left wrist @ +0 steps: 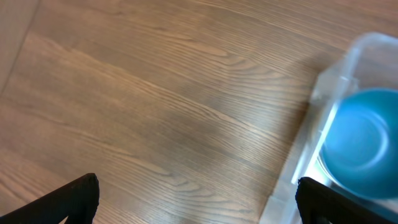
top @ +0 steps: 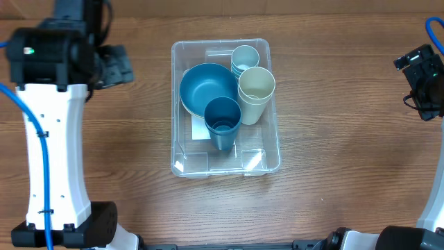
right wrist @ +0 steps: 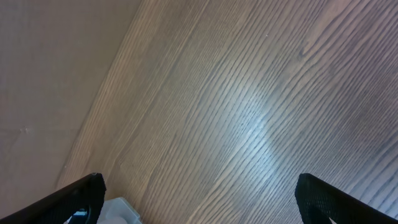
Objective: Pack container
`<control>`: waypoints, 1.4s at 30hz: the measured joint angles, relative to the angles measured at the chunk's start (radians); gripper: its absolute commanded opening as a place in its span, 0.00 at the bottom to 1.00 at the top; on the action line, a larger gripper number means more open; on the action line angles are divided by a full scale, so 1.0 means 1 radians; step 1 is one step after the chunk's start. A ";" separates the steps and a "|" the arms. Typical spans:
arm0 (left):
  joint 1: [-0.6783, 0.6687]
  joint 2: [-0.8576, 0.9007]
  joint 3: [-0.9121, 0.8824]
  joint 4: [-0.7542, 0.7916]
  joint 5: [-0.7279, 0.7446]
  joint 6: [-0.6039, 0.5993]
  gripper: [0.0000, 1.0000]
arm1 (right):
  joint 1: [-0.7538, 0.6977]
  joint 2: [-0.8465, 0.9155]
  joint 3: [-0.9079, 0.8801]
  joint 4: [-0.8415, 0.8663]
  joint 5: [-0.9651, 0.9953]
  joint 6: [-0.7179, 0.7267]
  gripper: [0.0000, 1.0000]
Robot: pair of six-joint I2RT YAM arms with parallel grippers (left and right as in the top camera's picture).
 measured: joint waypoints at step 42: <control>0.051 0.000 0.003 -0.003 0.016 -0.023 1.00 | 0.240 -1.484 -1.354 0.467 -0.318 -0.789 1.00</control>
